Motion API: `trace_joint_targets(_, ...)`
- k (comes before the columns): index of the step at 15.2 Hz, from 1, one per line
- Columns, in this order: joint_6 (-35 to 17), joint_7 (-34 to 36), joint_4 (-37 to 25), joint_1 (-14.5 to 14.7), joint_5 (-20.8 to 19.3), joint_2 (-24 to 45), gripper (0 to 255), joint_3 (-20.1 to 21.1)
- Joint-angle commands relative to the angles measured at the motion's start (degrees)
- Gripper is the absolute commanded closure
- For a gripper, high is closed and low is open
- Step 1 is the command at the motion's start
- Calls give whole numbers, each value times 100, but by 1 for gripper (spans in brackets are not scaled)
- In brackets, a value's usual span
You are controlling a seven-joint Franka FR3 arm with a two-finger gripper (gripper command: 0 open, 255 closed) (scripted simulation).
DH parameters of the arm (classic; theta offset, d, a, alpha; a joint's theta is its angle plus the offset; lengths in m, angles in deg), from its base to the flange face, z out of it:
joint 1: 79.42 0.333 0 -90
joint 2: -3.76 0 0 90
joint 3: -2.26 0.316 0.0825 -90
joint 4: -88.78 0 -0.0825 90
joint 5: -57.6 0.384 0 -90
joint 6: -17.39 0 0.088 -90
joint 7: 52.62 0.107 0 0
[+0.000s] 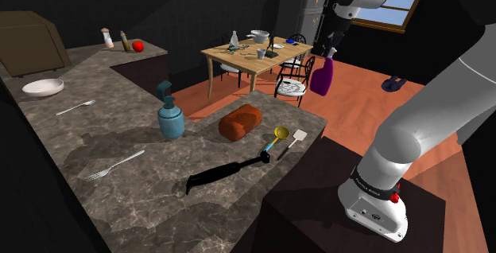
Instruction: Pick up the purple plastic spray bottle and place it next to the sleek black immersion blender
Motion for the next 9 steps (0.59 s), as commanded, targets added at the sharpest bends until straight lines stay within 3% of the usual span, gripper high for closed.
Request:
trace_joint_targets(1,164,7,-152,5,1,-13,255,18)
trace_joint_targets(9,669,179,-588,62,-6,-81,255,178)
